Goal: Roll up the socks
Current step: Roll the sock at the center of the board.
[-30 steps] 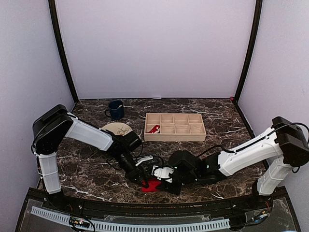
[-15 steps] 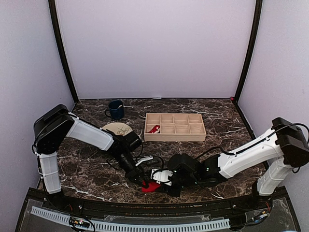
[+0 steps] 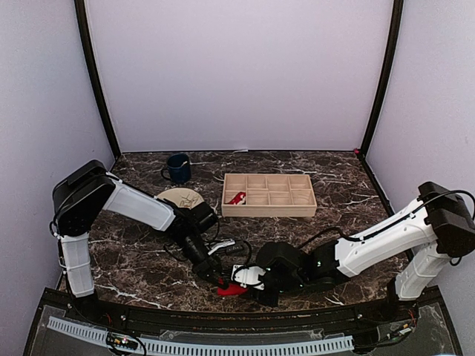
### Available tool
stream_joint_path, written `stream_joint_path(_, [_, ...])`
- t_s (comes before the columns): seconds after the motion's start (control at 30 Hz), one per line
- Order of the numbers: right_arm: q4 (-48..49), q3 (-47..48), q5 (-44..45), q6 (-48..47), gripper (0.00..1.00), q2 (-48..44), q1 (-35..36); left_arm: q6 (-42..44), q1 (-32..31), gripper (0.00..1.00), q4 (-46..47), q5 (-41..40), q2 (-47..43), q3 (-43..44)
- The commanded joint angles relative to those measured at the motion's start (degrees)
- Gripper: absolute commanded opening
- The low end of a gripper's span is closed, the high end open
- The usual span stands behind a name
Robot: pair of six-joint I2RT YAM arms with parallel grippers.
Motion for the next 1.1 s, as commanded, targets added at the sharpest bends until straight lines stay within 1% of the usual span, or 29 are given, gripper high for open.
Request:
stream_joint_path(0.0, [0.9,0.5,1.3,-0.8,0.40,-0.5,0.6,1.5,0.2,0.00,-3.7,-2.5,1.6,-0.2])
stream_joint_path(0.57, [2.7,2.3,1.6,-2.2,0.41,4.2,0.6,1.6,0.2,0.00,-3.7,-2.0,1.6,-0.4])
stream_joint_path(0.83, [4.4,2.1,2.1,-2.4,0.40,5.7,0.4,1.6,0.2,0.00,-3.6,-1.3,2.0,-0.5])
stream_joint_path(0.9, [4.6,2.1,1.8,-2.4,0.37,6.3,0.1,1.6,0.2,0.00,-3.6,-1.2,2.1,-0.5])
stream_joint_path(0.93, [4.8,2.1,1.6,-2.4,0.34,6.5,-0.1,1.6,0.2,0.00,-3.6,-1.2,2.1,-0.5])
stream_joint_path(1.0, [4.9,2.0,0.7,-2.5,0.24,6.9,-0.5,1.7,0.2,0.00,-3.7,-1.3,2.1,-0.5])
stream_joint_path(1.07, [4.7,1.9,-0.2,-2.5,0.17,7.2,-1.1,1.7,0.2,0.00,-3.7,-1.6,2.1,-0.6])
